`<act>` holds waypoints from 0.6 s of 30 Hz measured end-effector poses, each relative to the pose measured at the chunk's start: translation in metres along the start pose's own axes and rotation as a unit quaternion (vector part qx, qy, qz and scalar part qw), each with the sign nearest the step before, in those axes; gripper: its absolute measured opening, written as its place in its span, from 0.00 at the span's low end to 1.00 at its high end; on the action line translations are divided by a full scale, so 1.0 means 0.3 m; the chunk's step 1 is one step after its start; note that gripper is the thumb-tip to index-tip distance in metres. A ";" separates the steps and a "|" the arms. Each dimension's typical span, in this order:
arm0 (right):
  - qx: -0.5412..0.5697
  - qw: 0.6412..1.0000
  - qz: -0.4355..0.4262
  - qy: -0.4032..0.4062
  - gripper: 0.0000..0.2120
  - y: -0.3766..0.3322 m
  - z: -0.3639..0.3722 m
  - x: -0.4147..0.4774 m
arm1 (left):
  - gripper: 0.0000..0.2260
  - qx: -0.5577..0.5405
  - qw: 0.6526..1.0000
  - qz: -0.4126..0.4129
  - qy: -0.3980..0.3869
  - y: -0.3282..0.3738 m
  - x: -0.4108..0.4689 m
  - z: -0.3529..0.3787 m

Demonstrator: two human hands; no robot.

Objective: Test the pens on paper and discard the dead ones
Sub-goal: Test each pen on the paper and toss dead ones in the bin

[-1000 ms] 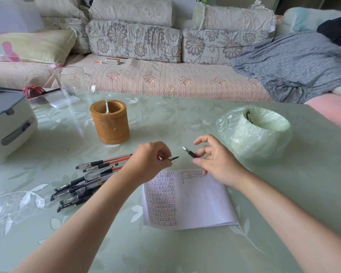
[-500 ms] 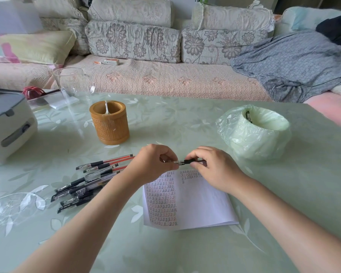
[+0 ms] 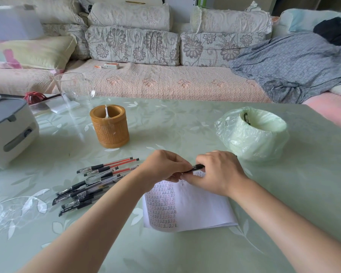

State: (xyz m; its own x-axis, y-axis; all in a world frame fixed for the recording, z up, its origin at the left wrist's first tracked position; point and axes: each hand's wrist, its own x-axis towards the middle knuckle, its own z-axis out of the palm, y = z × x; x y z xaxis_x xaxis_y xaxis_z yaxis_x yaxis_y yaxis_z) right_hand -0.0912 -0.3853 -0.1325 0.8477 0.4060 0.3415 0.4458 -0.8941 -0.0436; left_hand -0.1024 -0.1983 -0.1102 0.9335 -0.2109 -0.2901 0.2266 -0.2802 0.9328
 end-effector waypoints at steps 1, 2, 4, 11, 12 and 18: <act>-0.008 1.000 0.000 -0.001 0.32 -0.001 -0.001 -0.001 | 0.06 -0.003 1.000 -0.003 0.002 -0.001 -0.001 0.005; -0.014 1.000 -0.002 0.001 0.33 -0.002 0.001 -0.003 | 0.05 -0.004 1.000 -0.005 0.003 -0.001 -0.003 0.010; -0.017 1.000 -0.007 0.018 0.33 -0.005 0.002 -0.007 | 0.04 -0.001 1.000 -0.005 0.002 -0.002 -0.005 0.019; 0.001 1.000 0.001 -0.022 0.30 -0.012 0.004 -0.018 | 0.01 0.062 0.998 0.018 0.008 0.001 -0.005 0.033; 0.017 0.999 -0.003 -0.033 0.29 -0.009 0.001 -0.015 | 0.01 0.072 0.997 0.024 0.015 0.001 -0.002 0.033; 0.222 0.973 0.022 -0.065 0.11 0.027 0.009 0.003 | 0.02 0.147 0.970 0.113 0.157 -0.004 0.048 -0.014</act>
State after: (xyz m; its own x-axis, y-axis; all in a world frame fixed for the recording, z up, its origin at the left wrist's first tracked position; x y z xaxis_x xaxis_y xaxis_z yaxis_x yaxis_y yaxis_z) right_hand -0.0861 -0.3917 -0.1350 0.8847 0.4164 0.2094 0.4647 -0.7531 -0.4657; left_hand -0.0879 -0.1970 -0.1146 0.9992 -0.0159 0.0368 -0.0396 -0.5250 0.8502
